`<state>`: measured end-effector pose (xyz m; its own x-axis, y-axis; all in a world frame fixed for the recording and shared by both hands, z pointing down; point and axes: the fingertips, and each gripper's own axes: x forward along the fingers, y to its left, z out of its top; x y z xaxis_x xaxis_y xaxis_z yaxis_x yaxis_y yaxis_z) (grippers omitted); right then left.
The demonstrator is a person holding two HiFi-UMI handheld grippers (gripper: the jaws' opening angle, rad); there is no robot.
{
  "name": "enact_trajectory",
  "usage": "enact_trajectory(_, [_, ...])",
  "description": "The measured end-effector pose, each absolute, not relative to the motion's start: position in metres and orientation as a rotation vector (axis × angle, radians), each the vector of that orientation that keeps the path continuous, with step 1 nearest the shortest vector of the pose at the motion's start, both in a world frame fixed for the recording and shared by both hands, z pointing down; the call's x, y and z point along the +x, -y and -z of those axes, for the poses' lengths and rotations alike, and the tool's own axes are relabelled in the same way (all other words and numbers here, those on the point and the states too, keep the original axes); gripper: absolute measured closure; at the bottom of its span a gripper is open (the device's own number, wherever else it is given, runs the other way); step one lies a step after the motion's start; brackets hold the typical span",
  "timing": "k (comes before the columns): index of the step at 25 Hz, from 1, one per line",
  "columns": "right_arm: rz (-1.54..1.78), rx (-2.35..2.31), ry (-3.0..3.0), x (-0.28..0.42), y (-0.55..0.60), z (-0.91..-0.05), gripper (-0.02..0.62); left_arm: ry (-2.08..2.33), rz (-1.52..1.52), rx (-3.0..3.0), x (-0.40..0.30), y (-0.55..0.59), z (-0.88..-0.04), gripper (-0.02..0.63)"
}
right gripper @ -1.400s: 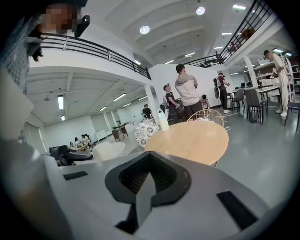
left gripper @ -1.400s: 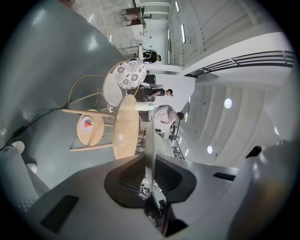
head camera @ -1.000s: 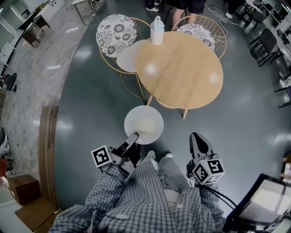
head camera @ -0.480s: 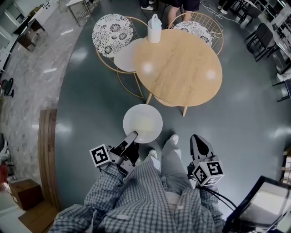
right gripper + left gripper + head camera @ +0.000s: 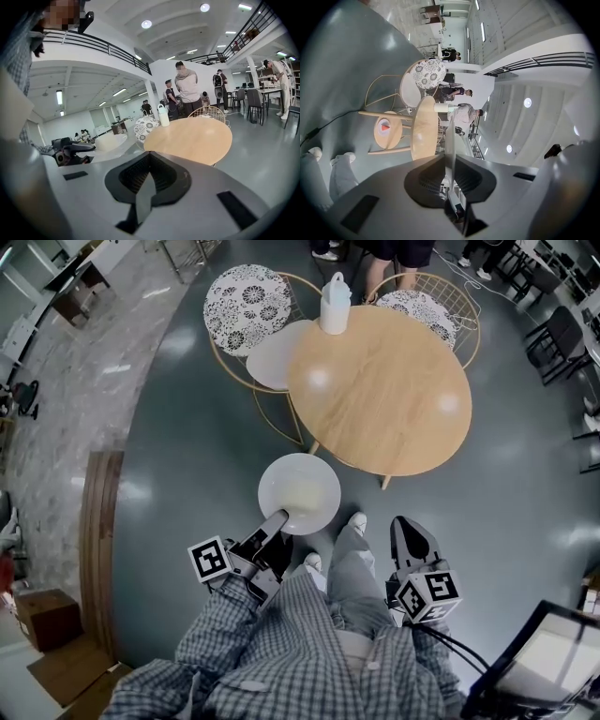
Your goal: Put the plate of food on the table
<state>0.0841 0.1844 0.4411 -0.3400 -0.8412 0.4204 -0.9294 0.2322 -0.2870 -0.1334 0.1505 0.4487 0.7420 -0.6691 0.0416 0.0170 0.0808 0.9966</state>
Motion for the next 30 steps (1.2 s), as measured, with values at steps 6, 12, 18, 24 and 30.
enact_trajectory(6, [-0.736,1.608,2.367,0.101,-0.145,-0.442,0.591,0.608,0.595,1.406,-0.109,-0.122,-0.445,0.563])
enact_trajectory(12, [-0.783,1.625,2.381,0.130,-0.106,-0.438,0.591,0.624,0.601,1.416,-0.079,-0.098,-0.440,0.563])
enact_trajectory(18, [-0.872,1.579,2.429,0.146,-0.078,-0.428,0.591,0.629,0.641,1.420,-0.054,-0.078,-0.428,0.563])
enact_trajectory(24, [-1.108,1.379,2.546,0.143,-0.045,-0.414,0.589,0.649,0.669,1.440,-0.020,-0.058,-0.422,0.563])
enact_trajectory(30, [-1.431,1.219,2.604,0.135,-0.019,-0.413,0.524,0.666,0.680,1.448,0.002,-0.049,-0.419,0.563])
